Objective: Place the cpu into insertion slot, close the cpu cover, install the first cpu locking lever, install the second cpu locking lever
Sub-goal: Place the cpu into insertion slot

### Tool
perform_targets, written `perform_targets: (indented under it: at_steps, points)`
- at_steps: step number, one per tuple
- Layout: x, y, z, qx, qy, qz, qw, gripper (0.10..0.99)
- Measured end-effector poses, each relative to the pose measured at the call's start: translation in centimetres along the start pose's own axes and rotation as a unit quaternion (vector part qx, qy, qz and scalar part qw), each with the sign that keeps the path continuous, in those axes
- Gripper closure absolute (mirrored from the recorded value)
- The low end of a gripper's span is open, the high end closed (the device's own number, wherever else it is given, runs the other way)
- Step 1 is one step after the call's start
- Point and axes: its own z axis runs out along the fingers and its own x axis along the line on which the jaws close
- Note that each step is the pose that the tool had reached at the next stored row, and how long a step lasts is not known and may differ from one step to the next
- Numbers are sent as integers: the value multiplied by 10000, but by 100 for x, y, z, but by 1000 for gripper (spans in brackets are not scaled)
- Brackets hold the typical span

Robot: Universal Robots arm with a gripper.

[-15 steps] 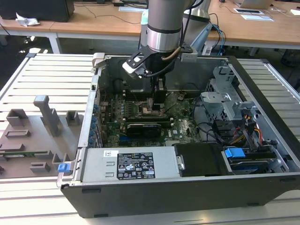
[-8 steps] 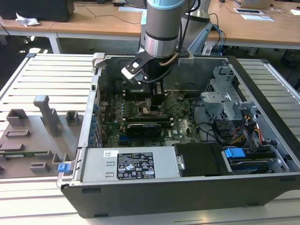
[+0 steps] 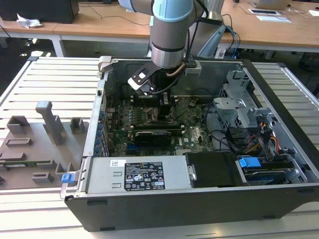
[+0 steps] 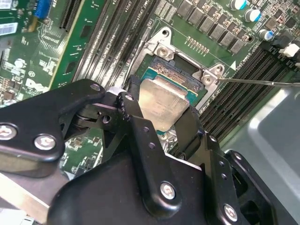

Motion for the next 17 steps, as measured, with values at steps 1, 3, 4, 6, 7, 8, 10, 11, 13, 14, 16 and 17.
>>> perform_targets:
  at_steps: [1, 3, 4, 6, 7, 8, 10, 11, 13, 14, 16, 17]
  points:
    - [10, 1, 18, 0, 1, 0, 10000, 545]
    - [28, 0, 43, 0, 3, 0, 10000, 545]
    - [33, -1, 53, 0, 4, 0, 10000, 545]
    - [42, -1, 77, 0, 4, 0, 10000, 545]
    - [45, -2, 86, 0, 5, 0, 10000, 545]
    - [49, -3, 96, 0, 7, 0, 10000, 545]
    - [54, -11, 114, 0, 12, 0, 10000, 545]
    - [55, -15, 123, 2, 13, 0, 10000, 545]
    - [55, -16, 139, 0, 14, 0, 10000, 545]
    - [55, -16, 146, 0, 14, 0, 10000, 545]
    - [55, -16, 157, 0, 14, 0, 10000, 545]
    - [55, -16, 157, 1, 13, 0, 10000, 545]
